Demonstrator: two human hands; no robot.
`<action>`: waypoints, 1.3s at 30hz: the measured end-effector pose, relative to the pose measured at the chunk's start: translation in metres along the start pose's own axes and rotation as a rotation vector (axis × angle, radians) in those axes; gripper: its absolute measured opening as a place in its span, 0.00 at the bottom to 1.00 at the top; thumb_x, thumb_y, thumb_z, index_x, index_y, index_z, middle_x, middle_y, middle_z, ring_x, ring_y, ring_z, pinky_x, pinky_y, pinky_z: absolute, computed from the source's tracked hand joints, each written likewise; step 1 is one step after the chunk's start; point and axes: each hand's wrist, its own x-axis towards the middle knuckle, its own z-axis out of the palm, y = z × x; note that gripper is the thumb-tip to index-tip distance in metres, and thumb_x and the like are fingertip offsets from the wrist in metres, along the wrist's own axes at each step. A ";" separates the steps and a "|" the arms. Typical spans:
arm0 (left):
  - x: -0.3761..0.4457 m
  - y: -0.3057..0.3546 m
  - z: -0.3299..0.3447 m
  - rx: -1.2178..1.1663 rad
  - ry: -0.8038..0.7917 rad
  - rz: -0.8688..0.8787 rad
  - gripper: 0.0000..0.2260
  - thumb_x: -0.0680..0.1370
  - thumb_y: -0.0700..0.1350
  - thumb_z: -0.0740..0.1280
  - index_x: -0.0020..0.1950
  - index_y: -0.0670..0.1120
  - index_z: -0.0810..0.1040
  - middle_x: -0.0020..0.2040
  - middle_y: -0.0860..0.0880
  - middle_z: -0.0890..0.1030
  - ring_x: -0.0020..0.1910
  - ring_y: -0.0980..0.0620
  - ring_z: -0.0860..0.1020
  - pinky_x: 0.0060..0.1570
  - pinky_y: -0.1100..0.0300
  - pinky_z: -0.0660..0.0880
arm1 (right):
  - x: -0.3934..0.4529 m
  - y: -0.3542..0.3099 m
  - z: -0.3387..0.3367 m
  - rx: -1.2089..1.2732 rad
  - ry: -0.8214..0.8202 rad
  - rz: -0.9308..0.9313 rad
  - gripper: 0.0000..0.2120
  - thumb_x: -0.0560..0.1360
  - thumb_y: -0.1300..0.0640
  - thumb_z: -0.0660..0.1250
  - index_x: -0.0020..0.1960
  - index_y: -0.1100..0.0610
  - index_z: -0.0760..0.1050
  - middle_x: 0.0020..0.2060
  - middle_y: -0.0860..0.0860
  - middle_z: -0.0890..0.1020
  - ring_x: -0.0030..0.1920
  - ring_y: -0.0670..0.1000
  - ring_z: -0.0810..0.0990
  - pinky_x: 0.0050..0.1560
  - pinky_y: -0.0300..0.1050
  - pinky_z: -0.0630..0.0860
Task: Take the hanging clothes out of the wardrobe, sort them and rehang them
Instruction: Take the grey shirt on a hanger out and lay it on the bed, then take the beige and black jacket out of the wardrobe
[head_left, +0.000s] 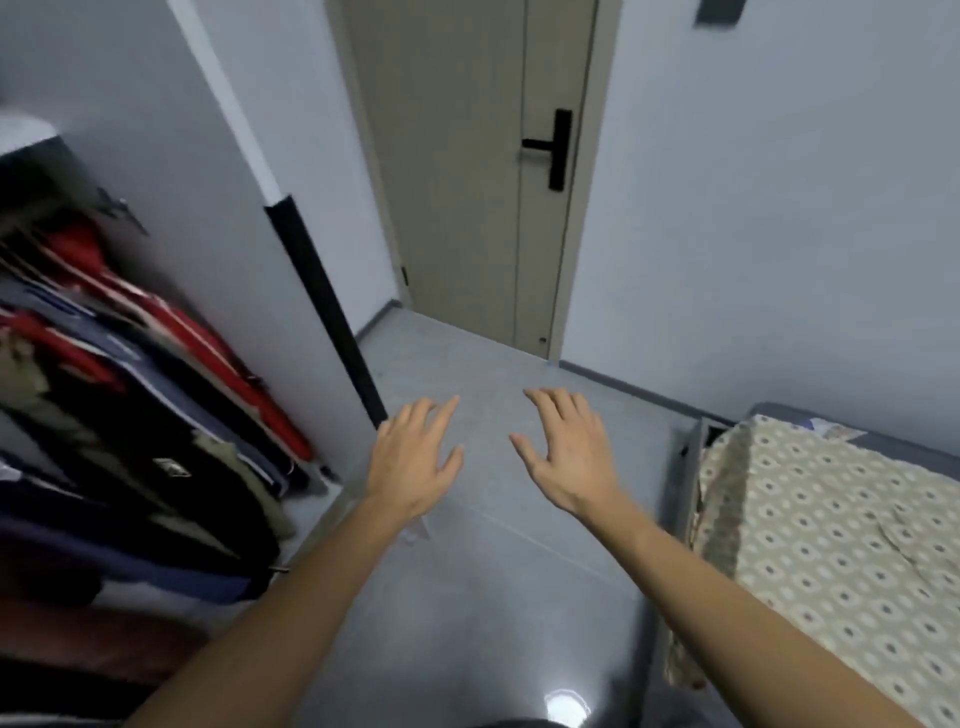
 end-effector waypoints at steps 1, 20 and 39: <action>-0.012 -0.026 -0.008 0.011 0.012 -0.027 0.30 0.79 0.61 0.57 0.80 0.51 0.68 0.66 0.48 0.76 0.65 0.44 0.75 0.57 0.48 0.73 | 0.009 -0.026 0.012 0.007 -0.013 -0.038 0.29 0.81 0.36 0.57 0.76 0.51 0.68 0.68 0.49 0.74 0.66 0.54 0.70 0.61 0.53 0.71; -0.140 -0.337 -0.107 0.164 0.163 -0.658 0.30 0.82 0.62 0.55 0.81 0.49 0.66 0.70 0.47 0.76 0.66 0.45 0.75 0.58 0.48 0.76 | 0.162 -0.348 0.175 0.158 -0.261 -0.634 0.29 0.81 0.38 0.56 0.77 0.52 0.67 0.66 0.50 0.75 0.65 0.54 0.72 0.60 0.56 0.75; -0.103 -0.495 -0.128 0.124 0.216 -0.848 0.32 0.82 0.65 0.54 0.81 0.46 0.65 0.66 0.47 0.76 0.63 0.45 0.76 0.54 0.47 0.79 | 0.279 -0.479 0.276 0.213 -0.268 -0.828 0.27 0.81 0.43 0.64 0.75 0.54 0.69 0.65 0.51 0.77 0.63 0.55 0.73 0.64 0.53 0.75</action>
